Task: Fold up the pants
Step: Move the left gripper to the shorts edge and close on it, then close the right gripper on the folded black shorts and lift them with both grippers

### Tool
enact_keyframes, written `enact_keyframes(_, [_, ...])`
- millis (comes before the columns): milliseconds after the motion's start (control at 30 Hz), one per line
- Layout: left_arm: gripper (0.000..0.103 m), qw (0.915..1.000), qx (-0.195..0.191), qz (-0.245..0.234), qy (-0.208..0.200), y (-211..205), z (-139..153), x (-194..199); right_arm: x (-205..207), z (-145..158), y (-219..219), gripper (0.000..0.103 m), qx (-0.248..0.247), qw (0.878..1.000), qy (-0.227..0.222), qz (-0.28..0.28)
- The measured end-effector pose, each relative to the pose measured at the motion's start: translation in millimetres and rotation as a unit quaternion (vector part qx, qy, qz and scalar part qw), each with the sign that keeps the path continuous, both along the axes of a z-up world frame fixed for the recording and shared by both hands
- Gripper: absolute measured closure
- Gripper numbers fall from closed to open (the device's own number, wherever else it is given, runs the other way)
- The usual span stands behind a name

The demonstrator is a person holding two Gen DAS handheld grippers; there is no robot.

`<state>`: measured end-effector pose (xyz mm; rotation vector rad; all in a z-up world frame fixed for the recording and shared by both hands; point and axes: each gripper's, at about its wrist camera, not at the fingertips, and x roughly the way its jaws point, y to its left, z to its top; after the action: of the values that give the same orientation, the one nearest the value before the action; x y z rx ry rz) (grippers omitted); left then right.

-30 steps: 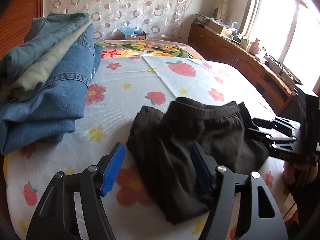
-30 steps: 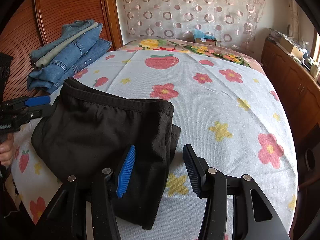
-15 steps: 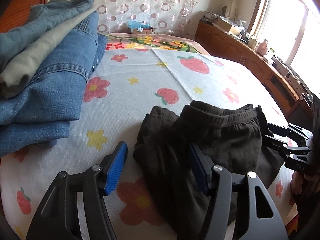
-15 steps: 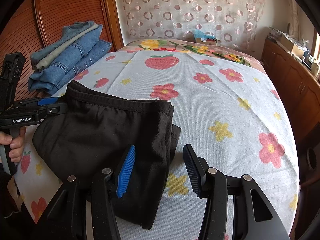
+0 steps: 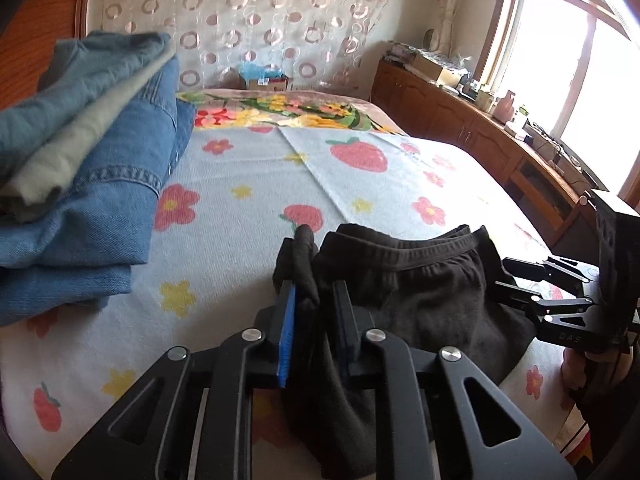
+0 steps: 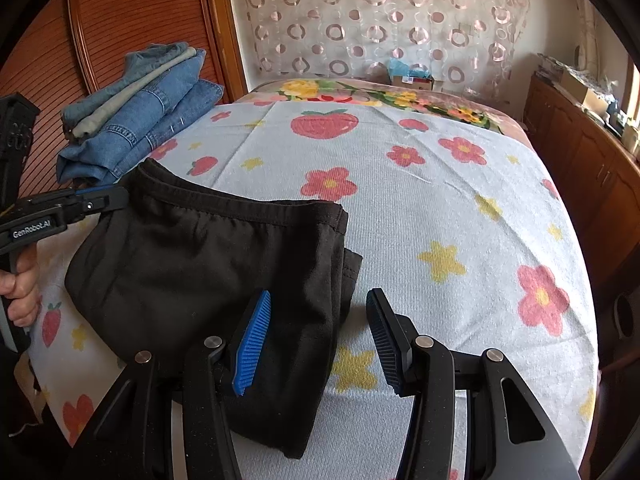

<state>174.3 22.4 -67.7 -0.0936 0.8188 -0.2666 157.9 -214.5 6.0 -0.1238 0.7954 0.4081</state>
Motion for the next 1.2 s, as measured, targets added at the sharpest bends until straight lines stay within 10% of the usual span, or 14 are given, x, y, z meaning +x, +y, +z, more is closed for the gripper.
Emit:
enact_keyframes(833, [0.084, 0.9996, 0.019, 0.004, 0.018, -0.2, -7.7, 7.0, 19.2, 1.8, 5.8, 0.072, 0.004, 1.000, 0.006, -0.005])
enact_keyframes(1200, [0.068, 0.9992, 0.008, 0.006, 0.038, 5.1, -18.8, 15.9, 16.7, -1.0, 2.0, 0.073, 0.011, 1.000, 0.005, -0.004])
